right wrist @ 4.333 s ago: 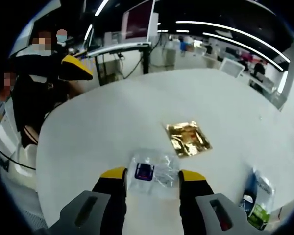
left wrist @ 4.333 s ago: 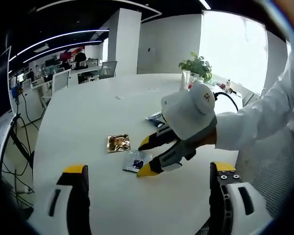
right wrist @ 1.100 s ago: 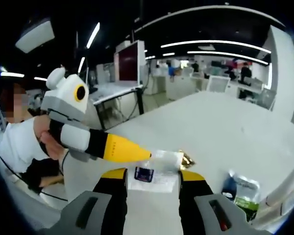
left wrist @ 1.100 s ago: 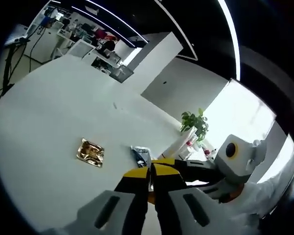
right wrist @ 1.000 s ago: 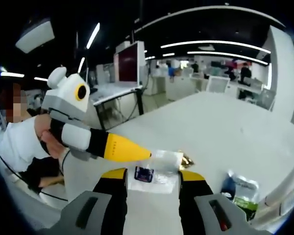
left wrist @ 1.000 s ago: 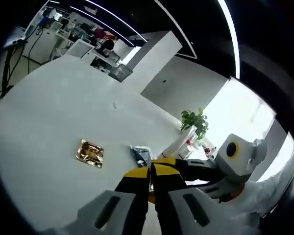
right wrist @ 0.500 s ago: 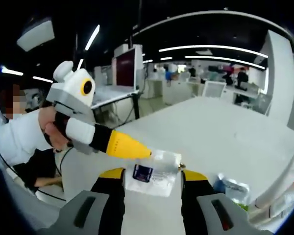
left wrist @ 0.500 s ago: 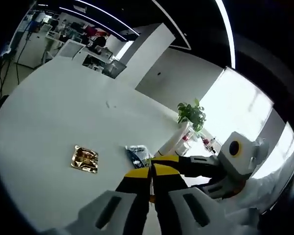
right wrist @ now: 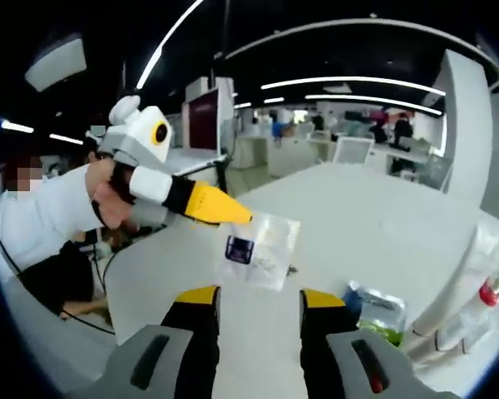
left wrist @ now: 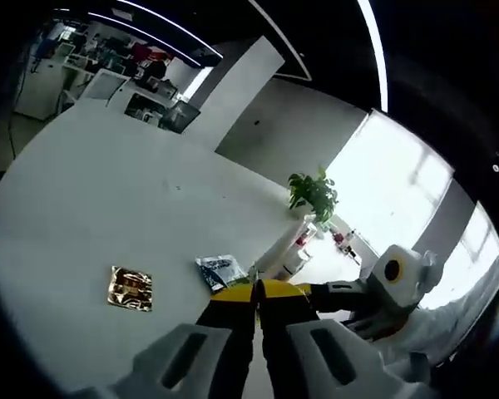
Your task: Arrange the skincare products in the storage area until every visible bottle or jar stands upright without overlapping.
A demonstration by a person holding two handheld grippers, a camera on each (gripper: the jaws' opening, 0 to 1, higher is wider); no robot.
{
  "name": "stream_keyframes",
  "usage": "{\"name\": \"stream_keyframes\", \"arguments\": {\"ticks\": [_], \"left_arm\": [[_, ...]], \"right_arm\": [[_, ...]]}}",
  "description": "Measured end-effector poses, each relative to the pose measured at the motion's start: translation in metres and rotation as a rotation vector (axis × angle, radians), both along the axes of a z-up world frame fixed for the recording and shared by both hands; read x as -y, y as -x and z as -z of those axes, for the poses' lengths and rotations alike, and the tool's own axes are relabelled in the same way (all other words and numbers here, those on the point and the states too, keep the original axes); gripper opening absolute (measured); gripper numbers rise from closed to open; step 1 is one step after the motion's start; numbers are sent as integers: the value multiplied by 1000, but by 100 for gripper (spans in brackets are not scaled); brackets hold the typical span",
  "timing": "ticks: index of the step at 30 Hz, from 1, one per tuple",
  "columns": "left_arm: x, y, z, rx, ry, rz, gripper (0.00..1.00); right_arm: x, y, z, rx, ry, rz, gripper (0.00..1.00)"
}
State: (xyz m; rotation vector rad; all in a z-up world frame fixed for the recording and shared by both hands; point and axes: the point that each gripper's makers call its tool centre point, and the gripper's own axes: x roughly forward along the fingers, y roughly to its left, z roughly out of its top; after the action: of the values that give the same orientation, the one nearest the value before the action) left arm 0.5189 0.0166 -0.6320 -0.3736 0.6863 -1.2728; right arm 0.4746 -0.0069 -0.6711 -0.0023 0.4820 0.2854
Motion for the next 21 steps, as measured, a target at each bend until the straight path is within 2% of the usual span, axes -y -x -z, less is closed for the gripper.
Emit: {"name": "stream_keyframes", "arguments": {"ticks": [3, 6, 7, 8, 10, 12, 14, 15, 17, 19, 21], "left_arm": [[2, 6, -4, -9, 18, 30, 0], [3, 14, -8, -25, 38, 57, 0], [2, 17, -11, -19, 47, 67, 0], [2, 19, -13, -22, 53, 72, 0], [1, 25, -19, -36, 84, 97, 0], [1, 31, -26, -57, 111, 128, 0], [1, 35, -30, -55, 124, 142, 0], [0, 34, -32, -59, 129, 139, 0], [-1, 32, -34, -59, 140, 140, 0], [-1, 34, -36, -69, 156, 163, 0], [0, 36, -37, -71, 160, 174, 0]], "right_arm": [[6, 5, -3, 0, -36, 7, 22], [8, 8, -8, 5, -111, 12, 18], [5, 11, -11, 7, -143, -15, 17], [4, 13, -14, 18, -184, -16, 17], [0, 17, -17, 26, -214, -54, 17], [1, 17, -19, 38, -251, -50, 19], [-2, 20, -22, 29, -351, -60, 21], [-2, 20, -25, 44, -388, -67, 20], [-2, 23, -26, 28, -432, -69, 14], [1, 22, -25, 42, -432, -70, 12], [-2, 22, -28, 31, -502, -63, 12]]}}
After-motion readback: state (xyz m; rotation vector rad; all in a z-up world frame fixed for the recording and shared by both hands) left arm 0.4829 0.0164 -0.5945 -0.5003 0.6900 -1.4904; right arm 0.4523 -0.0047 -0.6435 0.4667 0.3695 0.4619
